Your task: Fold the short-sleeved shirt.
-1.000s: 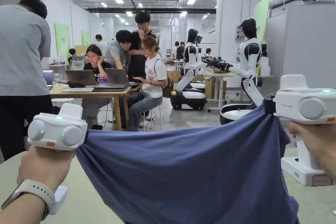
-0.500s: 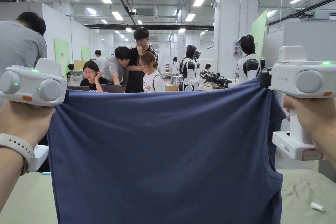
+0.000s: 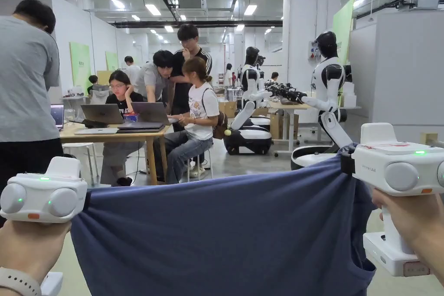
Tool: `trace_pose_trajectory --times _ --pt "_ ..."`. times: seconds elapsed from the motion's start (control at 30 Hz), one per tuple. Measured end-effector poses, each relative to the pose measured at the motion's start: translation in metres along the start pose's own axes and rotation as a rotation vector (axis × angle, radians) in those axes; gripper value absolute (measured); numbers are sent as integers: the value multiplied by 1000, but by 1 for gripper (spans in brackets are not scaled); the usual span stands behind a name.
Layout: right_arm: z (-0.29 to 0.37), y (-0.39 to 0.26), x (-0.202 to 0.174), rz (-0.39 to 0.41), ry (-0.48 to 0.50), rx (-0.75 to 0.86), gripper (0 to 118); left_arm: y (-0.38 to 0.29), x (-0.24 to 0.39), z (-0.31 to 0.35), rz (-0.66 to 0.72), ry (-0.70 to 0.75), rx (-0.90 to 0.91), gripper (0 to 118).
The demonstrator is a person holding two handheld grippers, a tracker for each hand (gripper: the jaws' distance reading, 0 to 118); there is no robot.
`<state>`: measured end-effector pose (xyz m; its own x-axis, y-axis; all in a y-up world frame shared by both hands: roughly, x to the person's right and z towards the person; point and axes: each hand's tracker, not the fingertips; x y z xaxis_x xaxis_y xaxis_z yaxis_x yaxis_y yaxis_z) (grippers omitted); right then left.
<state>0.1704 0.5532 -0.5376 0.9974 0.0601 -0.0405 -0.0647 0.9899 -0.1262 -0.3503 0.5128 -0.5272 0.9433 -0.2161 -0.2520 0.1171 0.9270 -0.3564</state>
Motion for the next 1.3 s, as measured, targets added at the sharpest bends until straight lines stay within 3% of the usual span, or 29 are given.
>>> trace_pose_trajectory --times 0.13,0.33,0.53,0.73,0.83,0.87,0.93,0.97,1.0,1.03,1.07,1.23,1.27,1.3 --pt "40 -23 0 -33 11 -10 3 -27 -1 33 -22 -13 -7 0" --pt "114 -94 -6 -23 5 -103 3 -95 -10 94 -70 -34 -58 1" --pt "177 -212 -13 59 11 -322 3 -215 -14 138 -46 -111 -246 1" --pt "229 -320 -24 76 56 -566 3 -334 -17 157 4 -149 -453 1" --pt "233 -348 -21 57 54 -587 5 -360 -20 162 20 -154 -467 6" --pt "236 -348 -22 52 55 -588 10 -361 -22 165 73 -136 -444 17" --pt "241 -341 -23 31 77 -566 14 -355 -22 174 101 -110 -396 23" --pt "243 -334 -27 25 71 -546 35 -347 -16 182 79 -122 -357 50" --pt "244 -327 -32 16 59 -521 82 -338 -11 188 60 -155 -325 90" --pt "260 -305 -42 19 65 -506 109 -330 -4 193 40 -174 -294 110" --pt "264 -296 -49 20 90 -466 118 -319 6 199 14 -191 -252 118" --pt "268 -274 -70 74 96 -354 114 -280 53 225 -67 -286 -155 113" --pt "272 -271 -74 98 93 -329 109 -276 57 227 -55 -301 -142 106" --pt "267 -275 -72 98 89 -335 94 -272 59 229 -46 -301 -130 83"
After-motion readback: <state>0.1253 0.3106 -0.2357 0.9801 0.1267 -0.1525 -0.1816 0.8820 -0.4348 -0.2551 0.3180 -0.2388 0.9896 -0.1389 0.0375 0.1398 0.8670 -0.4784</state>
